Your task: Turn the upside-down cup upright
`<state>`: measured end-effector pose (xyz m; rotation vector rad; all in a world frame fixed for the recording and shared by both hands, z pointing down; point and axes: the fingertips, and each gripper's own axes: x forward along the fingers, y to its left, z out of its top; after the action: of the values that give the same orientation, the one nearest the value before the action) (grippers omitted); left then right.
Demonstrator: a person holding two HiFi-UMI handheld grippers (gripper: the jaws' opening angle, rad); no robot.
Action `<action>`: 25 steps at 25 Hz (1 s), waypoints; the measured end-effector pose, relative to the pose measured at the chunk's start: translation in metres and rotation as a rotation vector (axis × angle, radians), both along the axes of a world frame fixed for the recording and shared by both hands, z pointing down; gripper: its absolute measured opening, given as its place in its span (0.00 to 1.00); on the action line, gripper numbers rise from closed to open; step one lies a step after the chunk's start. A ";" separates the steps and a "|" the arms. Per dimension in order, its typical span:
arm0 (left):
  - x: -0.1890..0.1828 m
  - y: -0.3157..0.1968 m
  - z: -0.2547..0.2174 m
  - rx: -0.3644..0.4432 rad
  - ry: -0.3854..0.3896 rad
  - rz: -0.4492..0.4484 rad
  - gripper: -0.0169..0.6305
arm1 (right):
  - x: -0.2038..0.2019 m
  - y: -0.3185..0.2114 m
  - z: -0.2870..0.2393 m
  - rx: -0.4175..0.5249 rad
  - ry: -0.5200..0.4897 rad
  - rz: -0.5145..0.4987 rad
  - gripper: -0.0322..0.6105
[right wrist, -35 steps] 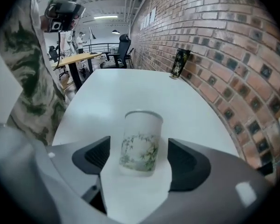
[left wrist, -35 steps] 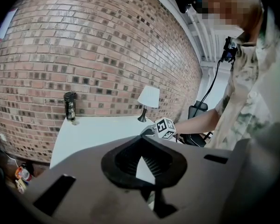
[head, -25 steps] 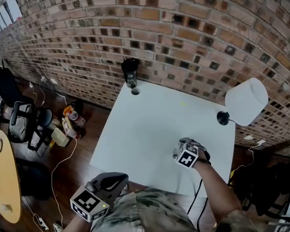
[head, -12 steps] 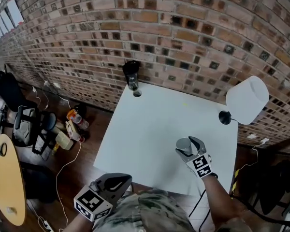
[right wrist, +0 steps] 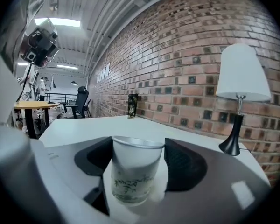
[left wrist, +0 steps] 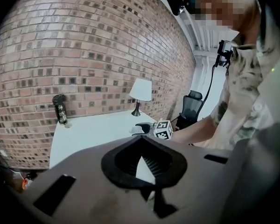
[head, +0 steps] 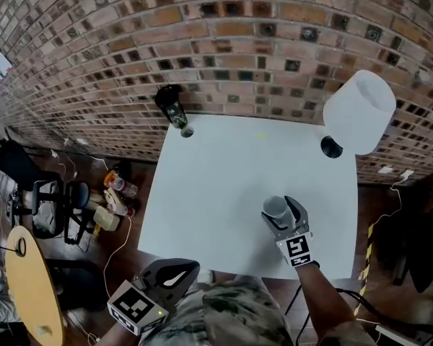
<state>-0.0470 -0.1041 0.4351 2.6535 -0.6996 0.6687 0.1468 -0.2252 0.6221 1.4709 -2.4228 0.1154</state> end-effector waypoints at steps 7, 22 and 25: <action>0.034 0.003 0.000 -0.012 -0.004 0.020 0.04 | 0.009 0.017 0.001 0.042 -0.024 0.001 0.59; 0.053 0.052 0.004 -0.090 0.002 -0.044 0.04 | 0.029 0.037 0.011 -0.016 0.049 -0.068 0.67; 0.037 0.065 0.002 -0.049 0.018 -0.062 0.04 | 0.029 0.053 0.000 -0.020 0.060 -0.053 0.67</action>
<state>-0.0104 -0.0393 0.4370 2.5789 -0.7478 0.6356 0.1758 -0.1725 0.6220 1.3802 -2.4033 0.0826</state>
